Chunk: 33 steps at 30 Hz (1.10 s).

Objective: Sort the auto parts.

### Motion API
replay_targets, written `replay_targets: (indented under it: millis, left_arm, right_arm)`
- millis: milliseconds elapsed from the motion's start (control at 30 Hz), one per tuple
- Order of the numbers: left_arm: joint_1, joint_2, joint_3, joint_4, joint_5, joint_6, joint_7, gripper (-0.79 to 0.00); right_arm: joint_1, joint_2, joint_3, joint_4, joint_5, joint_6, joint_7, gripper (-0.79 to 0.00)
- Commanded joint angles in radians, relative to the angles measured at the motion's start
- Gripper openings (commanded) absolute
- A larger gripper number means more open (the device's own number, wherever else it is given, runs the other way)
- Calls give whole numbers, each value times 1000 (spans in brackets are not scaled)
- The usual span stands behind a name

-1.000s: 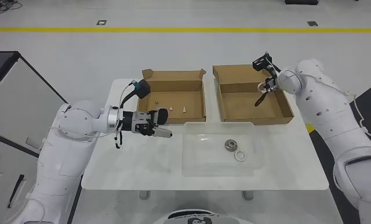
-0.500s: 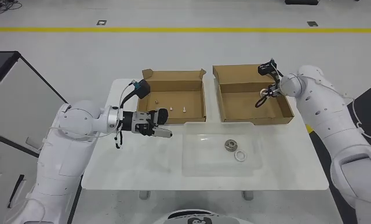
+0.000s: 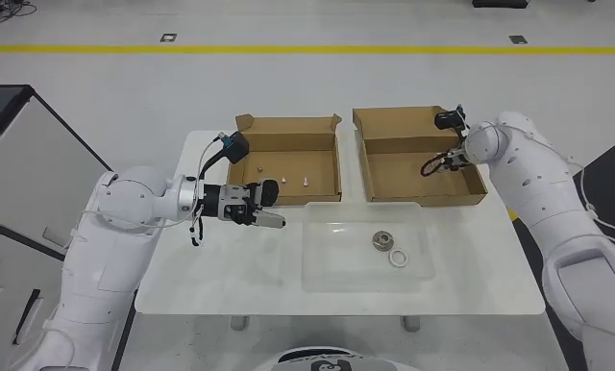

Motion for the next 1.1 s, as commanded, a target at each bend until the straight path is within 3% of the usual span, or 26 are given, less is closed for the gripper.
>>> replay_targets:
  millis: [0,767,1067]
  left_arm:
    - [0,0,0,0,0,0,0,0]
    - [0,0,0,0,0,0,0,0]
    - [0,0,0,0,0,0,0,0]
  right_arm:
    - [14,-14,-14,50,2,24,-11,-785]
    - [120,-173,-141,426,-1,74,-122,-785]
    - [145,-212,-156,509,-7,63,-137,-643]
